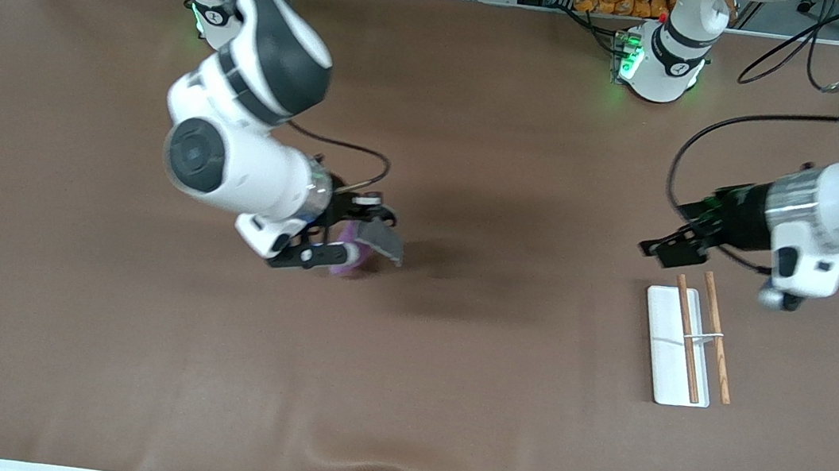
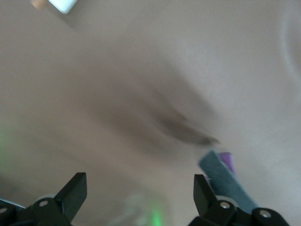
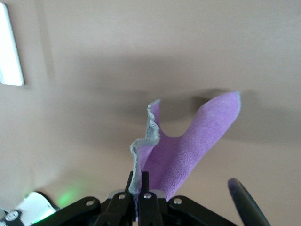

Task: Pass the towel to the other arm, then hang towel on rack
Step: 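Lift the towel with the right gripper while the left gripper approaches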

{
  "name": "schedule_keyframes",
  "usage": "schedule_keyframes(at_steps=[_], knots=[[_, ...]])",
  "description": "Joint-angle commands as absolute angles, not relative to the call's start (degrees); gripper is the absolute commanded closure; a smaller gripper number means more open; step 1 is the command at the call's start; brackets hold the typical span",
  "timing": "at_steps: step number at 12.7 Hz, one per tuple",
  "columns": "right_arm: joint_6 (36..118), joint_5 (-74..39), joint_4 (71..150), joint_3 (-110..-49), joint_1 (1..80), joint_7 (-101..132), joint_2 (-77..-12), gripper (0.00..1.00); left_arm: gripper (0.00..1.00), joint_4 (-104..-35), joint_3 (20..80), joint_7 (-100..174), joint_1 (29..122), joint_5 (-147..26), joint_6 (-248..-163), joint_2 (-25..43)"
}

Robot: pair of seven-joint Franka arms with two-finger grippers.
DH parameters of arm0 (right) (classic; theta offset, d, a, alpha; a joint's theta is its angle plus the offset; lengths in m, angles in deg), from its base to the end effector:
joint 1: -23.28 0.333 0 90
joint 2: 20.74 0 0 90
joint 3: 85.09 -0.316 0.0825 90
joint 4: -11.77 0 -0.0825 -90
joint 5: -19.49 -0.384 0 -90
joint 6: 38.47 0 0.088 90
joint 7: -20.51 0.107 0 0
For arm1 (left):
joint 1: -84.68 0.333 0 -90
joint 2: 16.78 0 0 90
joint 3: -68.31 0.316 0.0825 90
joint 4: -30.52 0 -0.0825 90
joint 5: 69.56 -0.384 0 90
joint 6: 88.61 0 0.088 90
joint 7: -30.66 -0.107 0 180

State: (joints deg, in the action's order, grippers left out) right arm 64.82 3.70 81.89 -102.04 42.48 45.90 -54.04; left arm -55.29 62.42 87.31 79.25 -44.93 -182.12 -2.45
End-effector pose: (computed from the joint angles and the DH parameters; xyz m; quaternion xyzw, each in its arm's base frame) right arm 0.5998 0.4007 0.4555 -0.9763 -0.0381 0.0991 0.1887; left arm 0.6081 -0.1578 0.5268 0.8874 0.3988 -0.1716 0.1547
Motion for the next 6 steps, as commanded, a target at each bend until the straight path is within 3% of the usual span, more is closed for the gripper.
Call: schedule_keyframes(at_steps=[1, 6], knots=[[67.6, 3.06, 81.38, -101.79, 43.75, 49.5, -54.32, 1.0, 0.0, -53.68, 62.5, 93.04, 77.66, -39.87, -183.97, -0.26], [70.77, -3.59, 81.38, -101.79, 45.25, 55.74, -54.4, 1.0, 0.0, -53.68, 61.72, 96.41, 76.42, -30.82, -185.29, 6.41]])
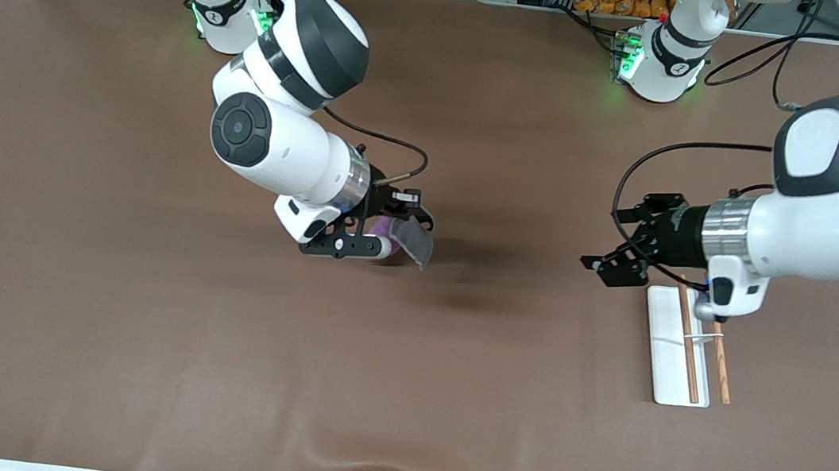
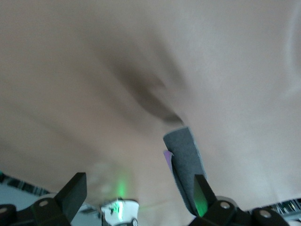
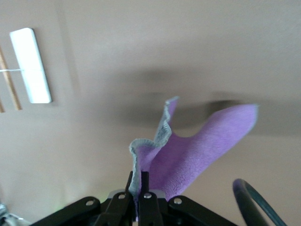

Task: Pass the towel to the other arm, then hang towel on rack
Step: 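Lift the towel with the right gripper while the left gripper approaches, then grasp the hanging towel with the left gripper beside the right gripper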

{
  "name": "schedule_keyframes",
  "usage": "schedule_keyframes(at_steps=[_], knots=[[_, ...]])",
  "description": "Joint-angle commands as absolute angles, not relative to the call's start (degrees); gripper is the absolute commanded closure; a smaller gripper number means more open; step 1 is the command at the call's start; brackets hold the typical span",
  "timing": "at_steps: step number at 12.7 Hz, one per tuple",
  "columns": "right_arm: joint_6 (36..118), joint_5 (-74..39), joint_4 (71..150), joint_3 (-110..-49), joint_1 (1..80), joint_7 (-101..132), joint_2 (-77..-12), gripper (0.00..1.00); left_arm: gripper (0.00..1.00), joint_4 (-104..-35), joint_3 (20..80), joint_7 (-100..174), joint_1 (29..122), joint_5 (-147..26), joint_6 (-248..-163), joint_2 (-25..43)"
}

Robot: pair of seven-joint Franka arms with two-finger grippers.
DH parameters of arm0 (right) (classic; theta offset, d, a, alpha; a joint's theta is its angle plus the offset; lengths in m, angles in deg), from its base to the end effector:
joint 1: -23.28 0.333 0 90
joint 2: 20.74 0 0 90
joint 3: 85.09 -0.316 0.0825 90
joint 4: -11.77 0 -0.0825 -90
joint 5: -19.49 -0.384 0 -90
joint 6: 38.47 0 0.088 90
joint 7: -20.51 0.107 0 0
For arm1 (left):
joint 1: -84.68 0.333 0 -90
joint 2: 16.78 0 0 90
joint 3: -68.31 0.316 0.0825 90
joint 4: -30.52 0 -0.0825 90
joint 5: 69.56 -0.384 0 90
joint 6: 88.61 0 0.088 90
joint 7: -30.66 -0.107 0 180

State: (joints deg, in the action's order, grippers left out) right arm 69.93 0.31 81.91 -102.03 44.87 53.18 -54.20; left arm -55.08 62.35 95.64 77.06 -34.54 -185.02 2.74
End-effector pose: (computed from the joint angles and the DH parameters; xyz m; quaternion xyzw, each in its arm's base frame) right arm 0.5904 0.4308 0.4628 -0.9695 0.0214 0.0955 0.2246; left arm 0.6219 -0.1979 0.4835 0.8271 0.4619 -0.2532 0.1964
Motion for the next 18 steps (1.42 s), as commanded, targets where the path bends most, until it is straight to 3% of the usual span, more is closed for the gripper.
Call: schedule_keyframes(at_steps=[1, 7, 15, 18], knots=[[71.21, -5.28, 81.38, -101.7, 45.25, 55.84, -54.4, 1.0, 0.0, -53.59, 61.63, 96.32, 75.55, -28.88, -185.82, 7.73], [80.6, -5.91, 81.38, -101.79, 48.75, 62.33, -54.93, 1.0, 0.0, -54.03, 61.71, 99.02, 71.51, -20.52, -190.04, 9.94], [82.99, -5.91, 81.38, -101.7, 50.96, 64.8, -55.02, 1.0, 0.0, -61.75, 61.63, 110.03, 69.12, -20.96, -191.09, 5.82], [82.9, -5.91, 81.38, -101.7, 50.87, 64.8, -54.93, 1.0, 0.11, -63.52, 60.14, 111.59, 69.21, -20.51, -192.58, 5.37]])
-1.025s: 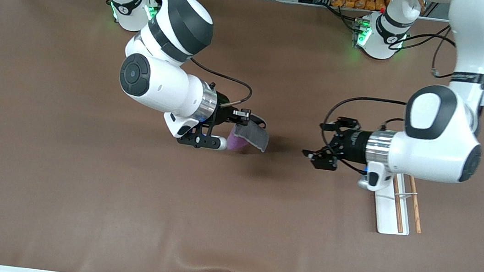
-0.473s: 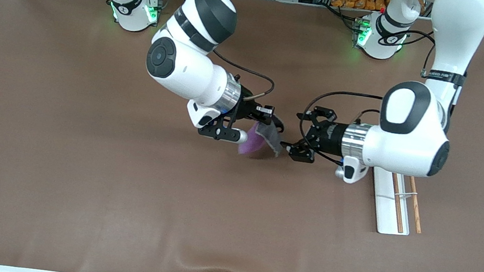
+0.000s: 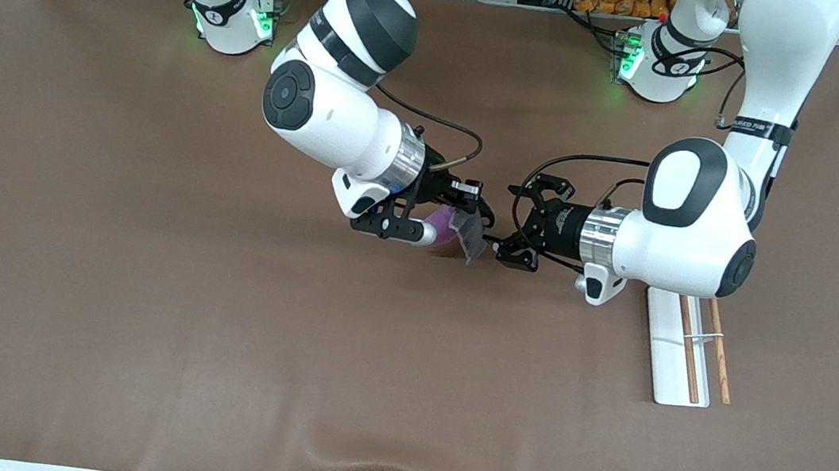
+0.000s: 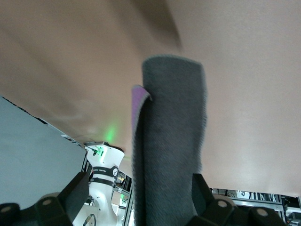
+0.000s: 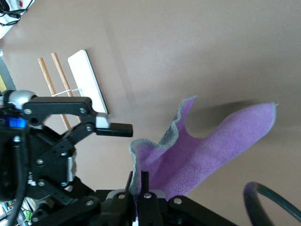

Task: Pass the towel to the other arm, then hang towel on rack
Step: 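Grasp the hanging towel with the left gripper beside the right gripper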

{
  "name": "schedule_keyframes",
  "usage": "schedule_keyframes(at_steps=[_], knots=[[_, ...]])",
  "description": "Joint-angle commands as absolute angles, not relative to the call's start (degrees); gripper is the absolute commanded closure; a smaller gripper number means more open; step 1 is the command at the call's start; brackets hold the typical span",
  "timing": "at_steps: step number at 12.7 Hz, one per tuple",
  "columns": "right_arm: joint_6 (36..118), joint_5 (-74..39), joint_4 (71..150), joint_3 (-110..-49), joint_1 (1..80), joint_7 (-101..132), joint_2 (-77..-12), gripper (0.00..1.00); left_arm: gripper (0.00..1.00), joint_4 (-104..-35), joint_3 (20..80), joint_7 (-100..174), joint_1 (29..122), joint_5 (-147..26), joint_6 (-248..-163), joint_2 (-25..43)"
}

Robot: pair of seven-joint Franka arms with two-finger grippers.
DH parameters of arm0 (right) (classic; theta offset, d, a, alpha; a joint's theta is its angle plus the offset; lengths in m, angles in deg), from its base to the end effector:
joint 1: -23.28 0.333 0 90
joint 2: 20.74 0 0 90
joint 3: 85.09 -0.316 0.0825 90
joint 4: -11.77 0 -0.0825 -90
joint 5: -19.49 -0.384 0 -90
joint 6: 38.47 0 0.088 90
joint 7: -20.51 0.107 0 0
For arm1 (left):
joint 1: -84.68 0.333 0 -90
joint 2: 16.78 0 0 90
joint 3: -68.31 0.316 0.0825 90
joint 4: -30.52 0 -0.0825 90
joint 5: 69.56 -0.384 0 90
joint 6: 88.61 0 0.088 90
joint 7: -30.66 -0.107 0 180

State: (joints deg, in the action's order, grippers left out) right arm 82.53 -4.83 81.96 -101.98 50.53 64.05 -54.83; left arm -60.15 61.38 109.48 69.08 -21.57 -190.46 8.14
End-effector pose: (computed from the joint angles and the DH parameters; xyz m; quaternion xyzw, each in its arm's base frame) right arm 0.5667 0.4932 0.4770 -0.9446 0.1092 0.0776 0.2996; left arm 0.5917 -0.3036 0.3994 0.7280 0.5394 -0.3854 0.1748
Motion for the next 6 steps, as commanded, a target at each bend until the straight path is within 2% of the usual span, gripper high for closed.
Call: schedule_keyframes(at_steps=[1, 4, 6], knots=[[82.9, -5.91, 81.38, -101.79, 50.87, 64.8, -54.93, 1.0, 0.16, -63.43, 59.96, 113.09, 69.12, -20.51, -192.94, 5.37], [82.9, -5.91, 81.38, -101.7, 50.87, 64.72, -54.93, 1.0, 0.32, -63.26, 59.96, 113.72, 69.21, -17.37, -193.81, 5.46], [82.9, -5.91, 81.38, -101.7, 50.87, 64.72, -54.76, 1.0, 0.5, -63.26, 59.87, 113.72, 69.12, -16.65, -195.22, 5.63]])
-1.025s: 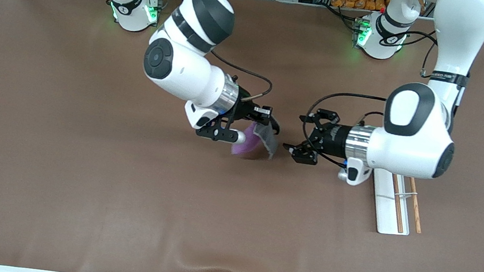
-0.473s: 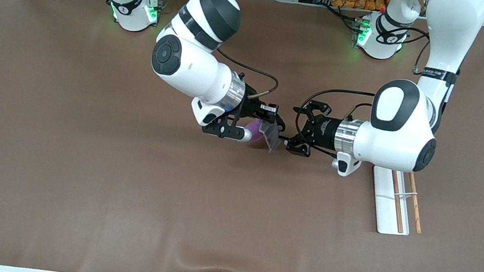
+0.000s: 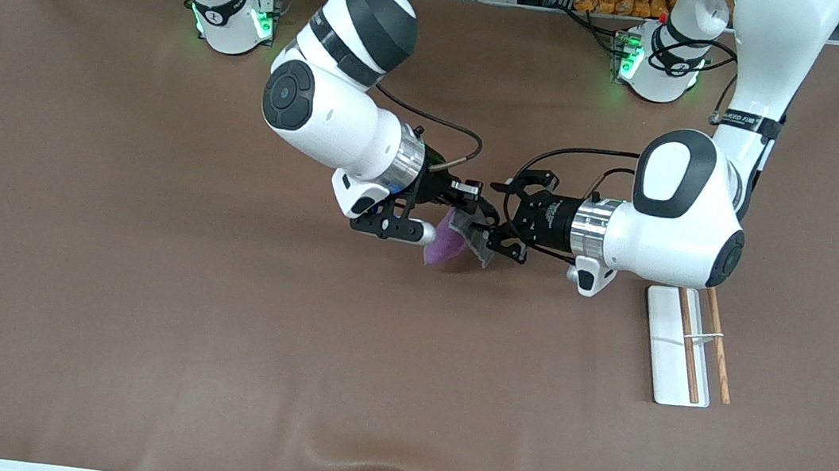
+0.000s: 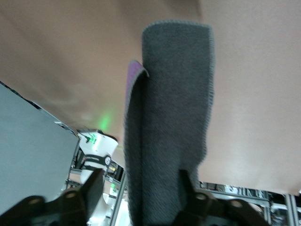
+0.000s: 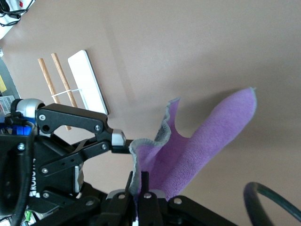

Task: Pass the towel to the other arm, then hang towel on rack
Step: 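Grasp the hanging towel with the left gripper beside the right gripper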

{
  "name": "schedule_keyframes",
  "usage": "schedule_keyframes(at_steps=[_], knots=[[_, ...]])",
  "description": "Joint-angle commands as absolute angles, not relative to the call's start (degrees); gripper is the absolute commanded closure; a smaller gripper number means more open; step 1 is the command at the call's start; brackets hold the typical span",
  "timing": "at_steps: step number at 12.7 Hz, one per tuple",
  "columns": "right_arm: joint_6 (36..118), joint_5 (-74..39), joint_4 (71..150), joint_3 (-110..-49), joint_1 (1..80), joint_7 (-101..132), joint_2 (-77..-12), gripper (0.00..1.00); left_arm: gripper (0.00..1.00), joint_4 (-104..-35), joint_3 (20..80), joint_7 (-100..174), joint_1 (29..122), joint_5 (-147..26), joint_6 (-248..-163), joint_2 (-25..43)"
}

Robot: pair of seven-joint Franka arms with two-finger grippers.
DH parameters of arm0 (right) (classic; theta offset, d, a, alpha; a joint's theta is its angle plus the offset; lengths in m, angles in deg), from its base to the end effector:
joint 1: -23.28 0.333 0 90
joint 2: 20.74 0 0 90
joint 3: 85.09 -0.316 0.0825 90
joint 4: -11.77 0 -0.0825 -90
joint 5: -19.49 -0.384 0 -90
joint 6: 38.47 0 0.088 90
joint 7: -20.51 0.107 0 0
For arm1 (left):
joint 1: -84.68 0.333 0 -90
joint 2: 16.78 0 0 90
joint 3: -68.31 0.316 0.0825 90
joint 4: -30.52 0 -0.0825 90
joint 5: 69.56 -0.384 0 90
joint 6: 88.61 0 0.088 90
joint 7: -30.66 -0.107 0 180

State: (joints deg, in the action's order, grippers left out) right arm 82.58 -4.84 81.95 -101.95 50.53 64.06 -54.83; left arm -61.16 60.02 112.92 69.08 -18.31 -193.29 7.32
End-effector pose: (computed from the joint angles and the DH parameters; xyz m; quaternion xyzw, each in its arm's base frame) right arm 0.5670 0.4930 0.4771 -0.9445 0.1096 0.0772 0.2999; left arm 0.5878 -0.3159 0.4067 0.6981 0.5636 -0.3984 0.1904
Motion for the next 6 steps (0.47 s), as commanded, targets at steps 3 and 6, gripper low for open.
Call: schedule_keyframes(at_steps=[3, 6], knots=[[82.81, -5.73, 81.38, -101.7, 50.87, 64.72, -54.67, 1.0, 0.81, -63.26, 59.87, 113.72, 69.12, -15.69, -195.4, 5.63], [82.9, -5.73, 81.38, -101.7, 50.87, 64.72, -54.67, 1.0, 1.0, -62.82, 59.87, 113.72, 69.12, -14.98, -195.66, 5.63]])
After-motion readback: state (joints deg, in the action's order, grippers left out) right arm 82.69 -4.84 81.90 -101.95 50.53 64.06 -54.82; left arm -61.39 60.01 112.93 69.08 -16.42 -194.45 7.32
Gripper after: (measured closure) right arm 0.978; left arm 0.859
